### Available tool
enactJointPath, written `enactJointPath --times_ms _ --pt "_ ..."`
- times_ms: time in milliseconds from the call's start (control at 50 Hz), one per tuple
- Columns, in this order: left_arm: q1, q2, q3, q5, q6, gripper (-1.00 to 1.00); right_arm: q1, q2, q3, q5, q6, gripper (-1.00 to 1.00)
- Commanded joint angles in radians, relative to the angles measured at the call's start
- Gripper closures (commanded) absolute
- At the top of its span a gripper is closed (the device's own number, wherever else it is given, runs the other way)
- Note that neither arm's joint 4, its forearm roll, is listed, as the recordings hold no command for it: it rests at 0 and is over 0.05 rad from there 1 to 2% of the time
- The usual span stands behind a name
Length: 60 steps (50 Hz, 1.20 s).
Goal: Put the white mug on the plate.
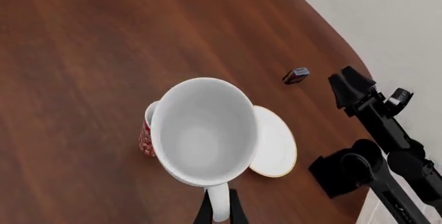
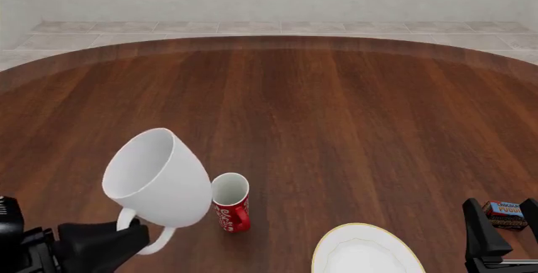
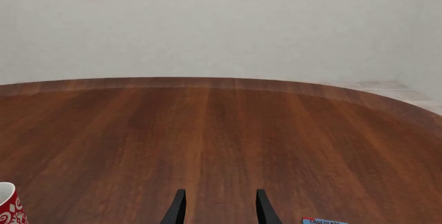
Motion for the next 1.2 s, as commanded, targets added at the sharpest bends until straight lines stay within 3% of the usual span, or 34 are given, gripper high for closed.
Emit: enactJointPath --times_ms 20,620,1200 --pt "-0.057 0.079 -0.018 -0.058 0.007 1.00 -0.001 0.003 -0.001 -0.001 -0.001 -1.00" --pt "-0.164 0.305 -0.055 -0.214 0.019 1.00 -0.001 0.003 -0.001 -0.001 -0.001 -1.00" --pt "-0.247 0.512 -0.071 -0.378 -0.032 1.00 -0.001 0.003 -0.001 -0.001 -0.001 -1.00"
